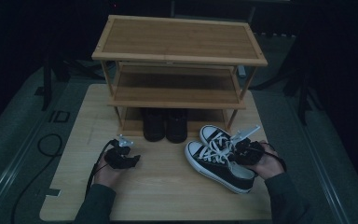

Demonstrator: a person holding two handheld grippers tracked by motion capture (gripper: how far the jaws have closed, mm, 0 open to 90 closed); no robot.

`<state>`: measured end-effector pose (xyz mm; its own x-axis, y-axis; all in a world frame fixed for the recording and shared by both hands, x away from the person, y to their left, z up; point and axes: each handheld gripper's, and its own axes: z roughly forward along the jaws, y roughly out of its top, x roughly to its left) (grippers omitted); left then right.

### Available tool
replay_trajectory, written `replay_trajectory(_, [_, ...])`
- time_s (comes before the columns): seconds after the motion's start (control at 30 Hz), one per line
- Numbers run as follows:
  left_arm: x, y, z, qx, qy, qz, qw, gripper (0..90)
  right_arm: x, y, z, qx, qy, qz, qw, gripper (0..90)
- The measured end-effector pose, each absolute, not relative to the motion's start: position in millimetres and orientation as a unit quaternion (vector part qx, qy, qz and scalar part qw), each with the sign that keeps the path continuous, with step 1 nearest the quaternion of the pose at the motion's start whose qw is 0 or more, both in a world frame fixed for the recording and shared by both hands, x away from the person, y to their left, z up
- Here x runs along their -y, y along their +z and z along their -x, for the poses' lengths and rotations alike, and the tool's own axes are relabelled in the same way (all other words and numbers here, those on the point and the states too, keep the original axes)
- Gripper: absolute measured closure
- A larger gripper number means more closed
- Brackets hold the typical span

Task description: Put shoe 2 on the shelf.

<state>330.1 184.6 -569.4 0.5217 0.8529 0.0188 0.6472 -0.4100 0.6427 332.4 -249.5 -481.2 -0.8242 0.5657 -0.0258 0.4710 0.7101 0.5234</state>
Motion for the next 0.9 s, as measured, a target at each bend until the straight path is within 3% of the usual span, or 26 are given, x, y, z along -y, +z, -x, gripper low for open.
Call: replay_trajectory(0.9, [-185, -570, -330, -0.456, 0.175, -0.821, 0.294, 47.2, 234, -425, -328, -0.933, 0.269, -0.216, 0.104, 85.4])
